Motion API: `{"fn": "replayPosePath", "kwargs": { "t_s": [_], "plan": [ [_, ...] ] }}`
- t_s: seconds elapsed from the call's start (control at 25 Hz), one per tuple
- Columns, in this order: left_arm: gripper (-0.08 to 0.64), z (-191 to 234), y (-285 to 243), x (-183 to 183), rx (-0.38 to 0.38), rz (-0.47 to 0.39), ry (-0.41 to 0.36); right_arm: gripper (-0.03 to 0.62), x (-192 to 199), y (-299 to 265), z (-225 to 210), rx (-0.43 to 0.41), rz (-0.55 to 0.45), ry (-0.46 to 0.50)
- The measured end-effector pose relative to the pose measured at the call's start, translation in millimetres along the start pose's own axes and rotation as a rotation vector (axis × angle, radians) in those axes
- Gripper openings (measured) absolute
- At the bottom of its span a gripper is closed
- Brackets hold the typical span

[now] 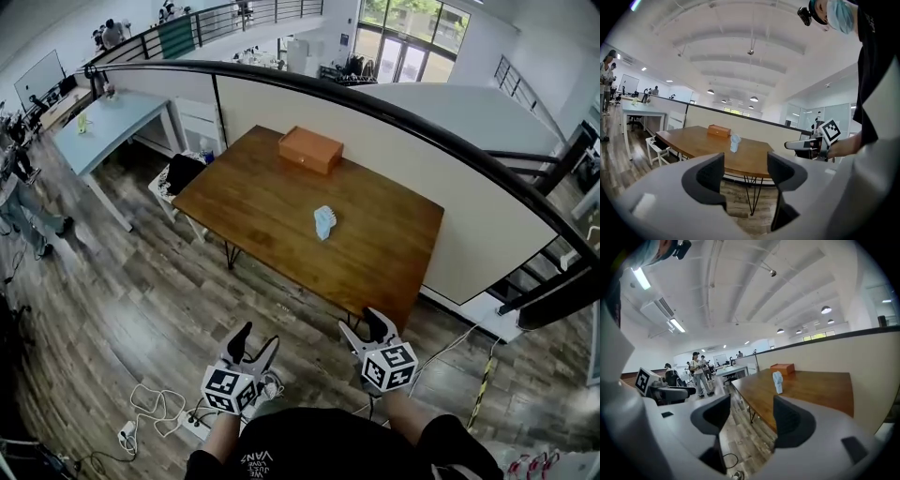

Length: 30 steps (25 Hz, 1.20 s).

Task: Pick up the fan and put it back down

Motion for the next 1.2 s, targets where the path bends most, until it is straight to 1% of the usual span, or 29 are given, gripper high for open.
{"fn": "replayPosePath", "kwargs": {
  "t_s": [0.16, 0.36, 0.48, 0.68, 0.76, 0.92, 1.08, 1.2],
  "plan": [
    [0.272, 48, -5, -14, 0.031, 0.018, -0.023, 0.255, -17, -42, -2, 0.063, 0.002, -0.028],
    [0.272, 106, -13, -32, 0.049, 0.028, -0.039, 0.255, -42, -83, -6, 0.134, -0.014, -0.049],
    [0.272, 135, -22, -39, 0.051, 0.026, -0.028, 0.255, -48, -103, -9, 0.157, -0.004, -0.063],
    [0.272, 160, -44, -48, 0.059, 0.016, 0.009, 0.255, -58, -133, -24, 0.176, 0.035, -0.047],
    [0.272, 168, -53, -52, 0.060, 0.015, 0.007, 0.255, -63, -145, -35, 0.184, 0.044, -0.043],
    [0.272, 192, -72, -72, 0.032, 0.003, 0.001, 0.255, -79, -179, -63, 0.190, 0.055, -0.039],
    [0.272, 206, -99, -88, 0.026, 0.008, -0.018, 0.255, -85, -209, -89, 0.187, 0.089, -0.021],
    [0.272, 215, -122, -100, 0.024, 0.008, -0.016, 0.258, -89, -229, -108, 0.200, 0.109, -0.011]
  ]
}}
Point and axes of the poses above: the fingertips, and each gripper's own axes: y backward along the fingers, z to its left, x out of its underside, the point moved 1 cm from there along y, backward along the fingers, and after that the axes turned 8 degrees about z, right-handed, at the moved point
